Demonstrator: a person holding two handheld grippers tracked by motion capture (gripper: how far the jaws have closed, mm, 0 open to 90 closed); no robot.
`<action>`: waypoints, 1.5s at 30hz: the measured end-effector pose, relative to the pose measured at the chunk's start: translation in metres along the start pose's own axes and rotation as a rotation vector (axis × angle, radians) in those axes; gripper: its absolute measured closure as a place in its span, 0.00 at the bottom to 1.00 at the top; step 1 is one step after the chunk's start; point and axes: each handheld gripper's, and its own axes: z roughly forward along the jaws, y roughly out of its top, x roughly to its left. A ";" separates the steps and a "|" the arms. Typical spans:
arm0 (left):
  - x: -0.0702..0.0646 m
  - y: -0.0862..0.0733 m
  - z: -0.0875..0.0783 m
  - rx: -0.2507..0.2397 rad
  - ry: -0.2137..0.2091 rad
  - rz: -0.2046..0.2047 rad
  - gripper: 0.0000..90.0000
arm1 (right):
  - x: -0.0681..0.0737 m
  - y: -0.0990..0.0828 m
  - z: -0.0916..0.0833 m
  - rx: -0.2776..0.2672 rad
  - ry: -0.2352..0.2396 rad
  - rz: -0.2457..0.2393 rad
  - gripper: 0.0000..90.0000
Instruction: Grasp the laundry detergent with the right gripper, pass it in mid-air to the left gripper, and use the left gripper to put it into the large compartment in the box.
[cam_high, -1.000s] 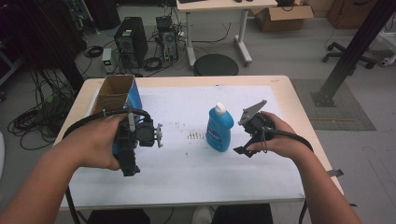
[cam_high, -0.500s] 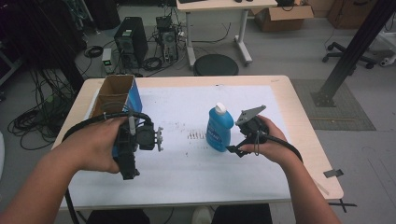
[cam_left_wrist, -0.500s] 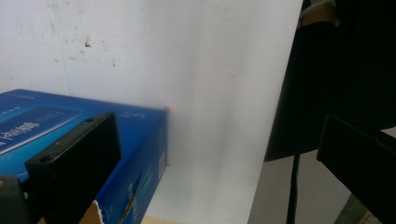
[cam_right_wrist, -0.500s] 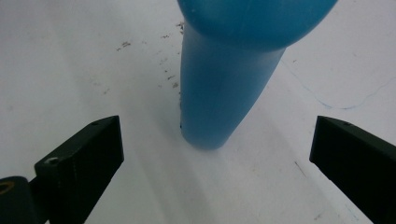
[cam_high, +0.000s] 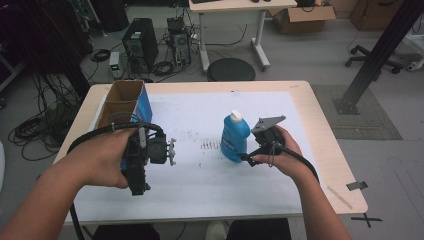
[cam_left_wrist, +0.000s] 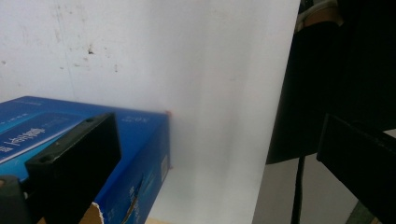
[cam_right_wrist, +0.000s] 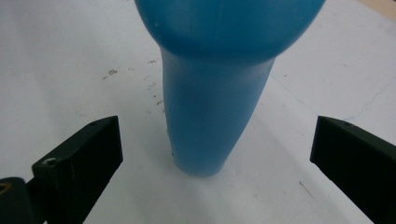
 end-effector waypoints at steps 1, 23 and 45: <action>0.000 0.000 0.000 0.000 0.000 0.001 0.00 | 0.001 0.000 0.001 -0.014 -0.005 0.005 0.02; 0.001 -0.001 0.003 0.007 -0.003 0.002 0.00 | 0.007 -0.007 0.023 -0.145 -0.019 0.052 0.02; -0.002 0.002 0.001 0.006 -0.003 0.008 0.00 | 0.012 -0.013 0.041 -0.271 -0.084 0.119 0.01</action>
